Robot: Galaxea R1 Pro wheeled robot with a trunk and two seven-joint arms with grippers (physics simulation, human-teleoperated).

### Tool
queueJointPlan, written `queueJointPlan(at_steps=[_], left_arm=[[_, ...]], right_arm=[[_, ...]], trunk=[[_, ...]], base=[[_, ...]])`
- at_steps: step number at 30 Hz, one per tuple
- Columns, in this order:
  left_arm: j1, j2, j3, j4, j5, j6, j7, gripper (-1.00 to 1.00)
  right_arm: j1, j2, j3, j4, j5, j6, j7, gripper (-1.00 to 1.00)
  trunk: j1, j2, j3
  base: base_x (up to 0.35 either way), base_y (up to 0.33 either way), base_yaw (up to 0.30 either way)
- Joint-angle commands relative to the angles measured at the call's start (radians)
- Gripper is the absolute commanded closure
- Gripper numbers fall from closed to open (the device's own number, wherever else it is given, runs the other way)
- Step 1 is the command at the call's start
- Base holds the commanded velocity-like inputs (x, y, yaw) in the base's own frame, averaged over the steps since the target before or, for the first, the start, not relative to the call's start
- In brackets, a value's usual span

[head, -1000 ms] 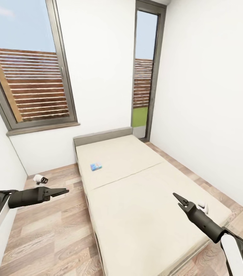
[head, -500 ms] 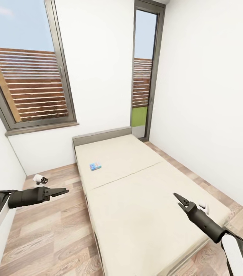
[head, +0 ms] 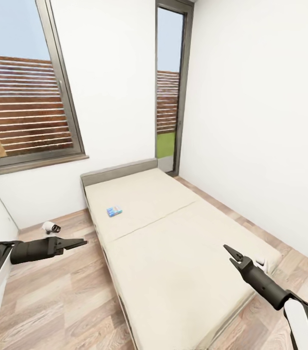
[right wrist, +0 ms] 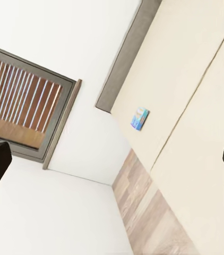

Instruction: Put all the toys in the child's room - the three board games (two on the bed and one on the table), the two jigsaw puzzles on the table, and the tennis ball on the table - inside the toy box on the table in the child's room.

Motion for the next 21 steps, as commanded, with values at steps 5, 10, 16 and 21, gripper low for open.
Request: queueJointPlan(at_steps=[5,10,16,21], left_arm=[[0.000,0.001,0.000,0.000,0.001,0.011,-0.003,-1.00],[0.000,0.001,0.000,0.000,0.001,0.011,-0.003,-1.00],[0.000,0.001,0.001,0.000,0.001,0.011,-0.003,-1.00],[0.000,0.001,0.001,0.000,0.001,0.011,-0.003,-1.00]], right_arm=[[-0.001,0.001,-0.002,0.001,-0.003,0.007,0.001,-1.00],[-0.001,0.001,-0.002,0.000,-0.003,0.007,0.000,-1.00],[-0.001,0.001,-0.002,0.000,-0.003,0.007,0.000,-1.00],[-0.001,0.000,-0.002,0.001,-0.003,0.007,0.000,-1.00]], trunk=[[0.001,-0.002,-0.007],[0.001,-0.002,-0.012],[0.001,-0.002,-0.018],[0.001,-0.002,-0.023]], base=[[0.000,0.239,-0.207],[0.000,0.251,-0.207],[0.000,0.257,-0.207],[0.000,0.258,-0.207]])
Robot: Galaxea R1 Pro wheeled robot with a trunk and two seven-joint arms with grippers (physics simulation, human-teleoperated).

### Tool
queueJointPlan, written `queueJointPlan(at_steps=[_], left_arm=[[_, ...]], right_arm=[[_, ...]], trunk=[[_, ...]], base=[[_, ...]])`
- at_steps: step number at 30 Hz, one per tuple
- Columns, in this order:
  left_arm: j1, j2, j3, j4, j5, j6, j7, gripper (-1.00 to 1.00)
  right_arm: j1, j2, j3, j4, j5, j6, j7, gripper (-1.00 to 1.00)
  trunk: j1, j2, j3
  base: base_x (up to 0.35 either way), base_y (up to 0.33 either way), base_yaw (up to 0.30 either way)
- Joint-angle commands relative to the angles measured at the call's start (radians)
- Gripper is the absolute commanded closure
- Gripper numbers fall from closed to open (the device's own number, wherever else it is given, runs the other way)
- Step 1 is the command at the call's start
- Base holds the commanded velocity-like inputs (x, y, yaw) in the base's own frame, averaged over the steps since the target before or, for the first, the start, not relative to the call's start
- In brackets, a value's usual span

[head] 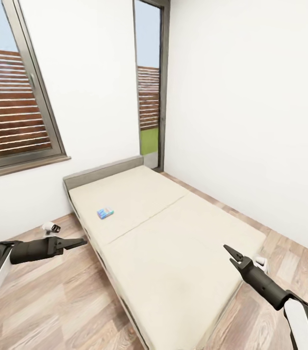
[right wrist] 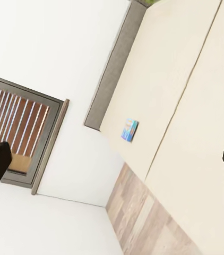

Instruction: Put all the toys in the child's room - the three board games (two on the bed and one on the table), the two jigsaw puzzles on the table, and the tennis ball on the table - inside the toy box on the table in the child's room.

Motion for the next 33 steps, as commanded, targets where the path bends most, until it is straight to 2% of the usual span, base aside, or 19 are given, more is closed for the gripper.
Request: queueJointPlan(at_steps=[1,12,23,33], left_arm=[[0.000,0.001,0.000,0.000,0.001,0.011,-0.003,-1.00],[0.000,0.001,0.000,0.000,0.001,0.011,-0.003,-1.00],[0.000,0.001,0.000,0.000,0.001,0.011,-0.003,-1.00],[0.000,0.001,0.000,0.000,0.001,0.011,-0.003,-1.00]], right_arm=[[-0.001,0.000,-0.002,0.000,-0.003,0.007,0.001,-1.00],[-0.001,0.000,-0.002,0.000,-0.003,0.007,0.002,-1.00],[-0.001,0.000,-0.002,0.004,-0.003,0.007,0.002,-1.00],[-0.001,0.000,-0.002,0.006,-0.003,0.007,0.001,-1.00]], trunk=[[0.001,-0.002,-0.003],[0.001,-0.002,-0.011],[0.001,-0.002,-0.016],[0.001,-0.002,-0.021]], base=[[0.023,0.258,-0.209],[0.117,0.150,-0.221],[0.009,0.019,-0.233],[0.000,0.180,-0.236]])
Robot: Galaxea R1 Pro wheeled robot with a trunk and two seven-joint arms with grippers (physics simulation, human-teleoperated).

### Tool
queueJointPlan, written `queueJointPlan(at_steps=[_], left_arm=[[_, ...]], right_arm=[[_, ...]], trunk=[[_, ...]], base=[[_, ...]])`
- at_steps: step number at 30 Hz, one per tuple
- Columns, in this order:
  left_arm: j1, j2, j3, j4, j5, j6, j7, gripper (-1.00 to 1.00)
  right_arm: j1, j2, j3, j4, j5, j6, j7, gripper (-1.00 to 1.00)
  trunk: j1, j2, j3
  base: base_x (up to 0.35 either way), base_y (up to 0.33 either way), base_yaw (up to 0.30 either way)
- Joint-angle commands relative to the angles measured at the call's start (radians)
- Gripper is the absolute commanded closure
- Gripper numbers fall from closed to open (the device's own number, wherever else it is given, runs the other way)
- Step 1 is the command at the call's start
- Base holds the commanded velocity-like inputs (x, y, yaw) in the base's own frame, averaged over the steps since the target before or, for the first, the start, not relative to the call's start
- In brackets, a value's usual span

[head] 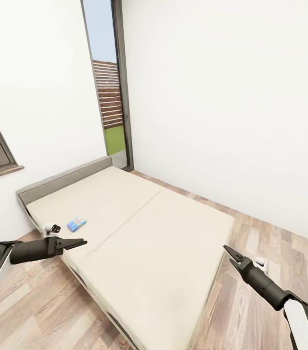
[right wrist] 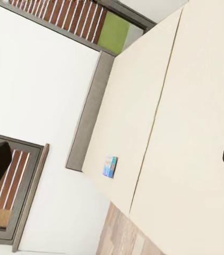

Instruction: Put all the toys in the child's room - the three board games (two on the bed and one on the table), the two jigsaw puzzles on the table, and the tennis ball on the table - inside the toy box on the table in the child's room.

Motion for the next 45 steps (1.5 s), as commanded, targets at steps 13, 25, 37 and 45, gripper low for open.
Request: queueJointPlan(at_steps=[13,25,37,45], left_arm=[[0.000,0.001,0.001,0.000,0.000,0.011,-0.004,-1.00],[0.000,0.002,0.001,0.000,0.000,0.011,-0.004,-1.00],[0.000,0.002,0.001,0.000,0.000,0.011,-0.004,-1.00],[0.000,0.002,0.003,0.000,0.000,0.011,-0.004,-1.00]], right_arm=[[-0.001,0.000,-0.002,0.000,-0.003,0.007,0.001,-1.00],[-0.001,0.000,-0.002,0.000,-0.003,0.006,0.001,-1.00],[-0.001,0.000,-0.002,0.000,-0.003,0.006,0.001,-1.00],[-0.001,0.000,-0.002,0.000,-0.003,0.006,0.001,-1.00]], trunk=[[0.001,-0.002,-0.008],[0.001,-0.002,-0.013],[0.001,-0.002,-0.018],[0.001,-0.002,-0.022]], base=[[0.000,0.061,-0.236],[0.000,0.104,-0.236],[0.018,0.128,-0.236],[0.082,0.075,-0.236]])
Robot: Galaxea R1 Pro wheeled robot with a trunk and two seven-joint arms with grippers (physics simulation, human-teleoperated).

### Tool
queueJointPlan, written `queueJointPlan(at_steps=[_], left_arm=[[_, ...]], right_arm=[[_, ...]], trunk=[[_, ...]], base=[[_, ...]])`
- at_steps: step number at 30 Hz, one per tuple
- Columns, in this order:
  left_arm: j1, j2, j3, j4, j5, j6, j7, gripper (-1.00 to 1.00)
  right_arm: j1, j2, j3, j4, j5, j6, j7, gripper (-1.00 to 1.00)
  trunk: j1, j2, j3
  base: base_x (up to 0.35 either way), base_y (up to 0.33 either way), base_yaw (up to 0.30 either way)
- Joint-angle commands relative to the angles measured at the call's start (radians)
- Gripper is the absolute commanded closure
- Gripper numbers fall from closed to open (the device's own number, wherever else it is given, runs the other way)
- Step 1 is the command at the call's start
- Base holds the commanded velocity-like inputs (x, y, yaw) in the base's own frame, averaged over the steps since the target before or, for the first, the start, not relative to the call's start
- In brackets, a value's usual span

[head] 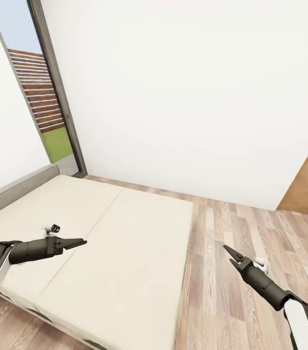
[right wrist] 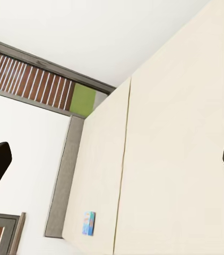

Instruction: Put all the toys in the child's room - the three board games (two on the bed and one on the table), the two jigsaw puzzles on the table, and the tennis ball on the table - inside the toy box on the table in the child's room.

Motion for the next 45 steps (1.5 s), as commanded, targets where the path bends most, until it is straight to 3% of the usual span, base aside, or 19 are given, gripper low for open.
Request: queueJointPlan(at_steps=[1,45], left_arm=[[0.000,0.001,0.000,0.000,0.000,0.011,-0.004,-1.00],[0.000,0.001,0.003,0.000,0.000,0.010,-0.004,-1.00]], right_arm=[[-0.001,0.000,-0.001,0.000,-0.003,0.007,0.001,-1.00],[-0.001,-0.004,-0.002,0.016,-0.003,0.007,0.002,-1.00]], trunk=[[0.001,-0.002,-0.003],[0.001,-0.002,-0.020]], base=[[0.088,0.156,-0.236],[0.022,0.271,-0.230]])
